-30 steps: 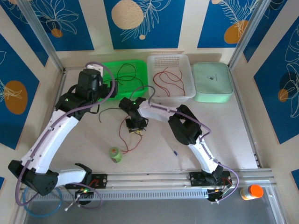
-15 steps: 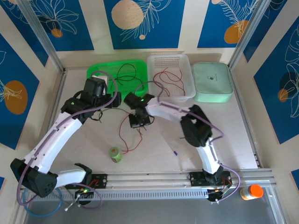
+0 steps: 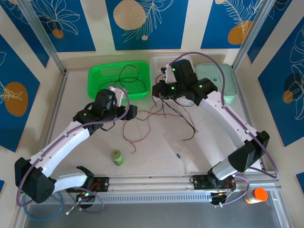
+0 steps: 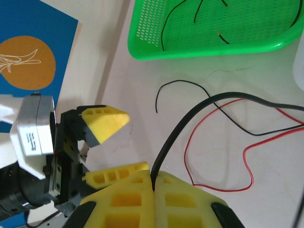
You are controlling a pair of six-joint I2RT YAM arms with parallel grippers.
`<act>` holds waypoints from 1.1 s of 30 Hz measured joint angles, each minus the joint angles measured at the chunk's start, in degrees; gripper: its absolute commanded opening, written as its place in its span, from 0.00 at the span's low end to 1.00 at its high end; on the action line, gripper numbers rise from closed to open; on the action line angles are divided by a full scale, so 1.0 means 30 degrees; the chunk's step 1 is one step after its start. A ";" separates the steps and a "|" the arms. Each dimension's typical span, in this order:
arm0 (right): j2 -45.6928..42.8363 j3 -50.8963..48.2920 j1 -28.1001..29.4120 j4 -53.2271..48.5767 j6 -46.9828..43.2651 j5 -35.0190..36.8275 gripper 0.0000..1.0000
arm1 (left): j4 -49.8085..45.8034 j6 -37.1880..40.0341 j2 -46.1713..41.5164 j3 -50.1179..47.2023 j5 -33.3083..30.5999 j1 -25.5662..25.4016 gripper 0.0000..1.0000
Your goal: Untangle the cables
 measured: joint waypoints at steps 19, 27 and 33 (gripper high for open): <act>-0.2841 -0.1953 -0.1931 0.0714 0.1581 -0.1938 0.00 | 1.2939 0.0969 0.7271 -0.1792 0.0969 -0.3191 0.91; -0.3439 -0.2579 -0.2280 0.0998 0.1792 -0.1931 0.00 | 1.4440 0.0845 0.6557 -0.1967 0.3723 -0.3198 0.93; -0.3439 -0.2820 -0.2295 0.1151 0.1814 -0.1931 0.00 | 1.4426 0.0539 0.6280 -0.2331 0.5326 -0.3184 0.99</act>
